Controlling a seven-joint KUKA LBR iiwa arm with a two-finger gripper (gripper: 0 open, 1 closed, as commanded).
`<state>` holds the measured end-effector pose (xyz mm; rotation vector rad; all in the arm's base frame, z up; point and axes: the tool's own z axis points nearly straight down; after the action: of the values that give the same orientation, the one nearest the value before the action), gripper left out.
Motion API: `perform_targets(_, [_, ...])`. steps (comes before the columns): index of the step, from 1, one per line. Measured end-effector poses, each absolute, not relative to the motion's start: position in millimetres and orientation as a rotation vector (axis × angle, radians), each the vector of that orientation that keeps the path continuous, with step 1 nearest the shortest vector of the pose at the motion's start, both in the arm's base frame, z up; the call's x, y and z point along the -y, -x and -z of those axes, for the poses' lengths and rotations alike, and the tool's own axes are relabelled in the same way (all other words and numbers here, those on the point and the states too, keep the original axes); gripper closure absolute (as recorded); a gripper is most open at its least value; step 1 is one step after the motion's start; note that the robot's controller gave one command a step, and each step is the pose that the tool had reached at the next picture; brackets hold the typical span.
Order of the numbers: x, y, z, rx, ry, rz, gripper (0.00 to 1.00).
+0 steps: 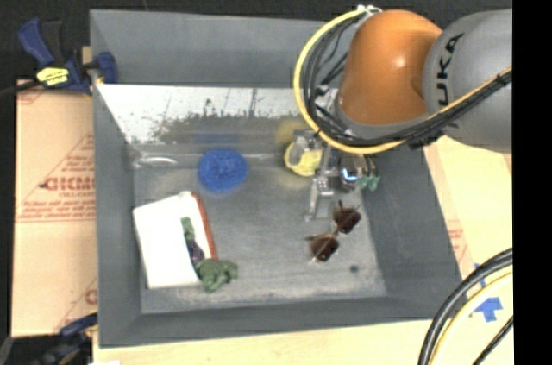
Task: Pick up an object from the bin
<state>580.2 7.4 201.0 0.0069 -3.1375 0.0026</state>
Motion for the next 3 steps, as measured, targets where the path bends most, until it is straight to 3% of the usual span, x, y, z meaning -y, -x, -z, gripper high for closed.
perform_targets(1, [-7.6, -581.9, -205.5, 3.146, -0.007, -0.002, 0.00])
perform_targets(2, [-120.6, -632.2, -80.4, 3.155, 0.003, 0.002, 0.00])
perform_targets(3, [-103.5, -636.4, -148.5, 3.120, -0.505, -0.008, 0.00])
